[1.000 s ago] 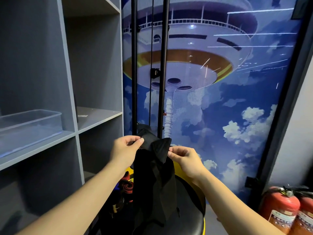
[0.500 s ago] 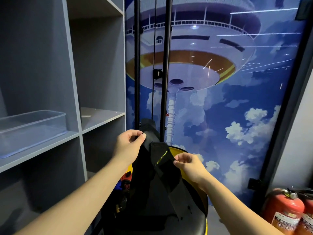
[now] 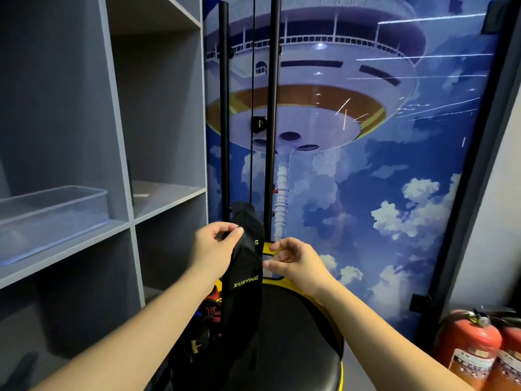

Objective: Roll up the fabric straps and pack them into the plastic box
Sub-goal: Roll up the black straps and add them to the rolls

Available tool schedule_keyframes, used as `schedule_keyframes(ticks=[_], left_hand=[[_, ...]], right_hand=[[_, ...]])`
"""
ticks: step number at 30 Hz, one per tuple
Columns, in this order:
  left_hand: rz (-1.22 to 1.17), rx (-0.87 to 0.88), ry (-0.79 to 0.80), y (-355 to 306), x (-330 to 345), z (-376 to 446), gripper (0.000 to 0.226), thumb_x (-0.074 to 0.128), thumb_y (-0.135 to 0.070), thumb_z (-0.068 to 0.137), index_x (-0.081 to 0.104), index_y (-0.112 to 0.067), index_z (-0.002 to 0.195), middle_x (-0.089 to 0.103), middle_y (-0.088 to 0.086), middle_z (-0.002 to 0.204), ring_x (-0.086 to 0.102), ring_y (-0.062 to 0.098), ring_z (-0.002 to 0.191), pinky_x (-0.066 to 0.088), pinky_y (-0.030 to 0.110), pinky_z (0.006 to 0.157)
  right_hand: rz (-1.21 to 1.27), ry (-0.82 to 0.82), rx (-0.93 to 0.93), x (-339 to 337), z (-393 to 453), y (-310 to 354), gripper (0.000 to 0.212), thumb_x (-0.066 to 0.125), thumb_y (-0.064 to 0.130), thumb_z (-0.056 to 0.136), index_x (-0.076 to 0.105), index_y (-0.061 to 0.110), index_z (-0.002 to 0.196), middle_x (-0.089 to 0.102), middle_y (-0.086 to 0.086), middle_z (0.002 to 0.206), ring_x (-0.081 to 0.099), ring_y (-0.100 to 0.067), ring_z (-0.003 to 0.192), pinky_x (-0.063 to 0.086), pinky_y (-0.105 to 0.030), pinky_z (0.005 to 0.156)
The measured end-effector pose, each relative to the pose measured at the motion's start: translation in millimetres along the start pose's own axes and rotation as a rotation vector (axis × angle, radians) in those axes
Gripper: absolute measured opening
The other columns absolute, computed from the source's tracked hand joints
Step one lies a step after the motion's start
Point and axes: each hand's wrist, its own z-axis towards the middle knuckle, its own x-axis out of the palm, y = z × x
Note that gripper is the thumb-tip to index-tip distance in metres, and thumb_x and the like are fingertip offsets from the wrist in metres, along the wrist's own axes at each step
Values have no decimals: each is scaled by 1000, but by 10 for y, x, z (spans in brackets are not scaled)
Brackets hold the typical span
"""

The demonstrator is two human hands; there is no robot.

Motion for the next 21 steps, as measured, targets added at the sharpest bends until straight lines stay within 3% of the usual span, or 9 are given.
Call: schedule_keyframes(ticks=[5, 10, 13, 16, 21], left_hand=[[7, 19, 12, -5, 18, -68, 2, 74, -21, 89, 76, -22, 90, 72, -8, 89, 63, 0, 83, 44, 11, 65], [21, 53, 19, -26, 18, -94, 2, 74, -19, 89, 76, -20, 90, 72, -9, 87, 63, -3, 78, 43, 6, 63], [19, 56, 29, -24, -3, -108, 3, 75, -20, 88, 76, -22, 88, 73, -9, 87, 64, 1, 82, 45, 12, 69], [20, 49, 29, -12, -26, -119, 5, 75, -22, 88, 76, -26, 86, 72, -10, 87, 65, 4, 85, 45, 17, 70], [-28, 32, 41, 25, -39, -111, 10, 73, -21, 90, 76, -29, 87, 73, -11, 90, 65, 5, 90, 46, 19, 74]], right_hand=[[-118, -29, -38, 151, -72, 41, 29, 87, 34, 76, 68, 26, 96, 71, 6, 93, 68, -13, 84, 59, -29, 81], [-214, -84, -82, 244, -167, 115, 26, 84, 38, 79, 70, 27, 99, 67, 7, 85, 64, -12, 76, 55, -29, 75], [-223, -104, -96, 234, -211, 172, 27, 84, 38, 77, 65, 23, 87, 61, 8, 79, 51, -4, 66, 46, -21, 65], [-184, -23, -108, 188, -249, 240, 21, 82, 31, 82, 66, 22, 91, 61, 8, 80, 52, 2, 65, 44, -13, 64], [-13, 131, -40, 145, -333, 342, 15, 69, 23, 94, 73, 37, 90, 70, 8, 87, 65, 5, 82, 51, -10, 75]])
